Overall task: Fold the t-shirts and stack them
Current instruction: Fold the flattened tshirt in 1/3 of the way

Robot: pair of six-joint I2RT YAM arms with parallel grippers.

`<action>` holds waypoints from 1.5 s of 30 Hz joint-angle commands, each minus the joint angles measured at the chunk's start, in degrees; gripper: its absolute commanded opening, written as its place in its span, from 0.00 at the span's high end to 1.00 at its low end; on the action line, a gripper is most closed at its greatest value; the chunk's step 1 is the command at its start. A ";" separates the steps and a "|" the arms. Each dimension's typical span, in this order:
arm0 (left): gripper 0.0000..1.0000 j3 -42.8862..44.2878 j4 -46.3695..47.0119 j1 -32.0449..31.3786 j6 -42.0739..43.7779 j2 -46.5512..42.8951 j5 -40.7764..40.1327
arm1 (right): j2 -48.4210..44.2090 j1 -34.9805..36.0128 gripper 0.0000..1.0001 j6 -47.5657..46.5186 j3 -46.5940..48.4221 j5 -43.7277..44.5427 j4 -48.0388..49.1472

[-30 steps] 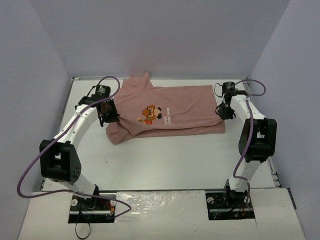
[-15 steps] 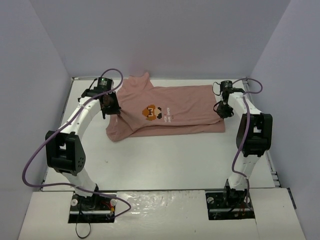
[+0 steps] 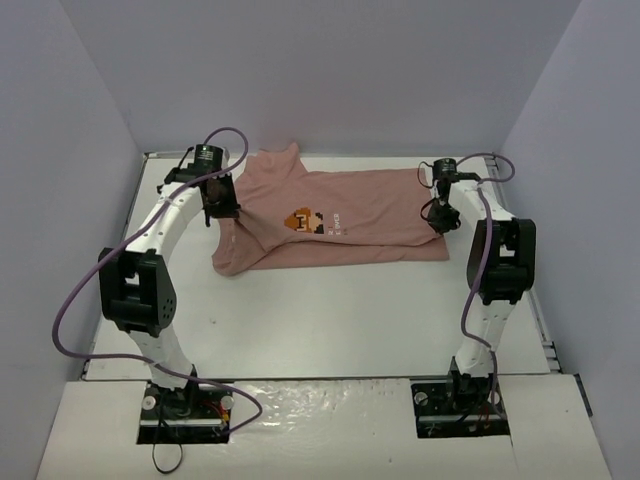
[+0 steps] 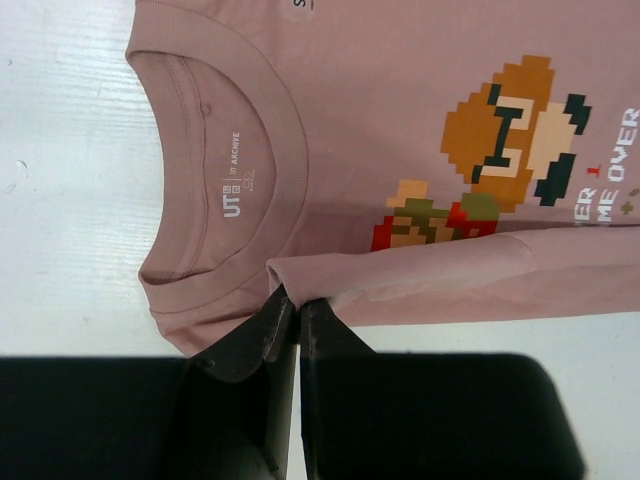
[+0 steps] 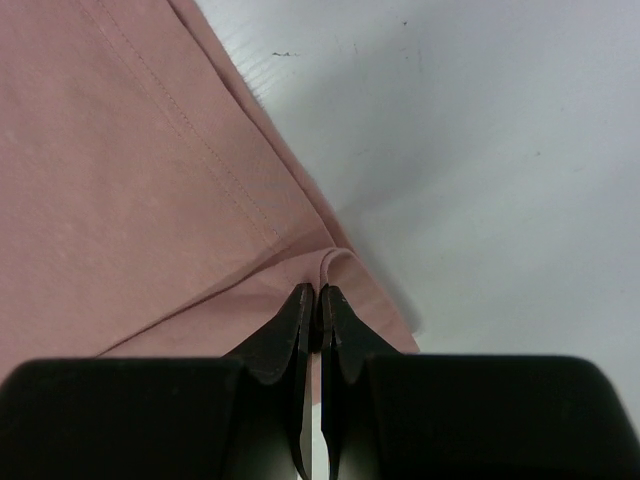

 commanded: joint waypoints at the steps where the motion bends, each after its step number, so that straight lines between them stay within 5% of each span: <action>1: 1.00 2.56 1.28 0.42 2.23 -0.29 0.12 | 0.18 0.93 1.00 -1.20 3.36 2.12 -0.58; 21: 1.00 5.50 1.28 0.56 2.01 2.65 -0.23 | 3.71 -0.20 0.96 0.29 7.85 4.60 -0.62; 28: 1.00 10.15 1.37 0.85 1.39 5.47 1.01 | 1.90 -1.00 0.62 -0.55 8.61 3.60 -0.58; 35: 0.96 17.55 1.28 0.69 0.97 10.95 3.54 | -6.36 -1.00 0.55 -3.05 6.23 2.58 -0.58; 39: 0.88 23.80 1.27 0.69 0.92 16.28 5.14 | -12.29 -1.00 0.55 -3.50 0.63 1.84 -0.49; 45: 0.51 29.36 0.86 0.78 1.48 19.89 5.88 | -17.60 -1.00 0.55 -3.70 -5.39 0.10 -0.49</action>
